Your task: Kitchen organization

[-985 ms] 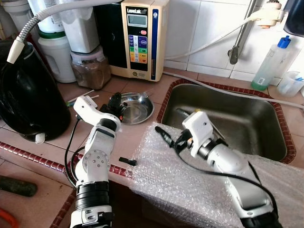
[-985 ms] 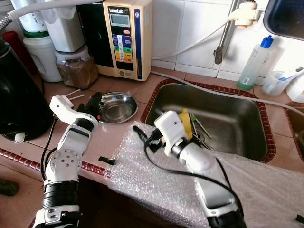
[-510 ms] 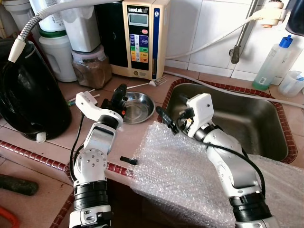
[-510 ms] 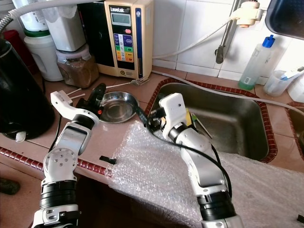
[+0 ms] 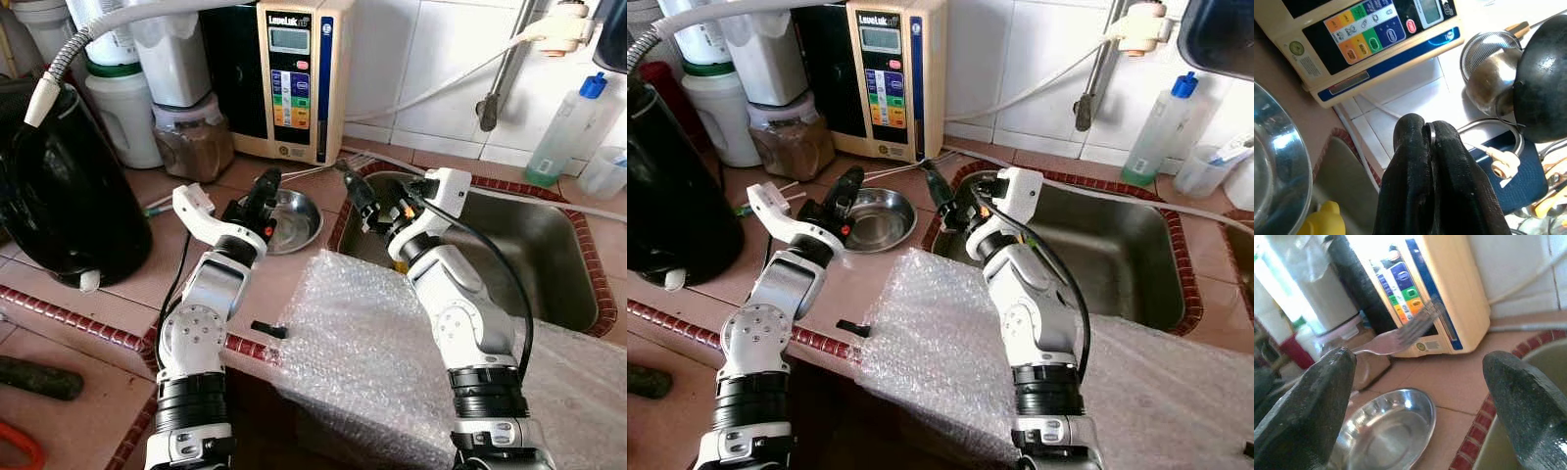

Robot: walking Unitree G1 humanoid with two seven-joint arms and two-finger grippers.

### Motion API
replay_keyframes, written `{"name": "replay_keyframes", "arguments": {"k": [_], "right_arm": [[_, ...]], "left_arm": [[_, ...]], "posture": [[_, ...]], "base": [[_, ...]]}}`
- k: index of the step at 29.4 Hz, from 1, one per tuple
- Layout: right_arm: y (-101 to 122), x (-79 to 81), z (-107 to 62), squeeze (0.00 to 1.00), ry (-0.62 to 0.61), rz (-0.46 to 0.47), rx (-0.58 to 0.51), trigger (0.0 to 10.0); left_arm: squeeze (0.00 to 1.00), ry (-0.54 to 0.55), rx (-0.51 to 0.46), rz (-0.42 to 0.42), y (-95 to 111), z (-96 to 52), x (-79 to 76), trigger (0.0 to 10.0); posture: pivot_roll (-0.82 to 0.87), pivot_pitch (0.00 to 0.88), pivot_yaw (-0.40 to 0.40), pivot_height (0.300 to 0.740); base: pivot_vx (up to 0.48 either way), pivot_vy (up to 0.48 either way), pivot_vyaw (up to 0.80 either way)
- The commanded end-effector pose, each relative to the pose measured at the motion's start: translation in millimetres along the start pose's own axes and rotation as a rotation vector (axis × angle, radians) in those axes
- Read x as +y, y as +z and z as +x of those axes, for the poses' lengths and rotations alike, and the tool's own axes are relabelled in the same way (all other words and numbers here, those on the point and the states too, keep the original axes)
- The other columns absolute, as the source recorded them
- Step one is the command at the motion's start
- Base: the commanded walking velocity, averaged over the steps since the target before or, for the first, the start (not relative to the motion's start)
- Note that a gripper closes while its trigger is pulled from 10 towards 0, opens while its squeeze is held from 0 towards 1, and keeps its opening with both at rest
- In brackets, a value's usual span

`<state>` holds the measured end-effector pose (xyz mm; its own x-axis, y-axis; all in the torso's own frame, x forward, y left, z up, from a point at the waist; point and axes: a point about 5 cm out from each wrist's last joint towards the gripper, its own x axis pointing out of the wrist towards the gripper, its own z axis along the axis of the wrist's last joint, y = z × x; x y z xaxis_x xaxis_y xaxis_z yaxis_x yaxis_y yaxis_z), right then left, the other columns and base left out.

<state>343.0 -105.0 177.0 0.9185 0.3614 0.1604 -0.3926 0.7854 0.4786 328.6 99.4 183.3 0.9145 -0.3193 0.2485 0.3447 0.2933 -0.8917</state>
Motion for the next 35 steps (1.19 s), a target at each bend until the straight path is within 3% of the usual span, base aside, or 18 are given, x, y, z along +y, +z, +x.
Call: {"name": "replay_keyframes", "arguments": {"k": [1,6,14,15,16,17,18,19,25,35], "right_arm": [[4.4,2.6,6.7,0.0,-0.004,0.031,-0.009,10.0],[3.0,1.1,11.7,0.0,-0.017,0.054,-0.018,10.0],[9.4,-1.3,25.4,0.0,-0.063,0.184,-0.085,9.9],[8.3,-2.6,26.1,0.0,-0.077,0.213,-0.093,7.9],[7.0,-3.9,26.5,0.0,-0.088,0.24,-0.099,7.9],[4.9,-5.5,27.2,0.0,-0.103,0.274,-0.105,4.6],[3.0,-7.0,27.9,0.0,-0.119,0.303,-0.109,0.0],[0.2,-8.9,29.7,0.0,-0.142,0.341,-0.115,0.0],[-3.7,-2.5,35.4,0.0,-0.136,0.365,-0.106,0.0],[-1.0,-6.0,43.3,0.0,-0.149,0.414,-0.114,0.0]], "left_arm": [[0.0,-0.064,0.039,-0.065,-18.6,10.9,-16.1,0.0],[0.0,-0.068,0.049,-0.078,-21.3,10.2,-15.7,0.0],[0.0,-0.085,0.083,-0.076,-23.7,11.7,-17.4,0.0],[0.0,-0.09,0.088,-0.08,-24.8,11.7,-18.2,0.0],[0.0,-0.094,0.093,-0.083,-25.9,11.7,-18.8,0.0],[0.0,-0.094,0.096,-0.083,-27.0,11.6,-19.2,0.0],[0.0,-0.094,0.096,-0.084,-27.8,11.4,-19.5,0.0],[0.0,-0.094,0.098,-0.083,-28.8,11.2,-19.9,0.0],[0.0,-0.087,0.092,-0.084,-26.5,7.7,-18.5,0.0],[0.0,-0.105,0.1,-0.091,-29.9,12.2,-19.6,0.0]], "posture": [[-0.01,0.0,0.021,0.74],[0.0,0.0,0.029,0.74],[0.02,0.0,0.054,0.74],[0.03,0.0,0.057,0.74],[0.03,0.0,0.057,0.74],[0.03,0.0,0.054,0.74],[0.03,0.0,0.054,0.74],[0.03,0.0,0.054,0.74],[0.05,0.0,0.049,0.74],[0.06,0.0,0.02,0.74]], "base": [[0.0,0.0,0.0],[0.0,0.0,0.0],[0.0,0.0,0.0],[0.0,0.0,0.0],[0.0,0.0,0.0],[0.0,0.0,0.0],[0.0,0.0,0.0],[0.0,0.0,0.0],[0.0,0.0,0.0],[0.0,0.0,0.0]]}}
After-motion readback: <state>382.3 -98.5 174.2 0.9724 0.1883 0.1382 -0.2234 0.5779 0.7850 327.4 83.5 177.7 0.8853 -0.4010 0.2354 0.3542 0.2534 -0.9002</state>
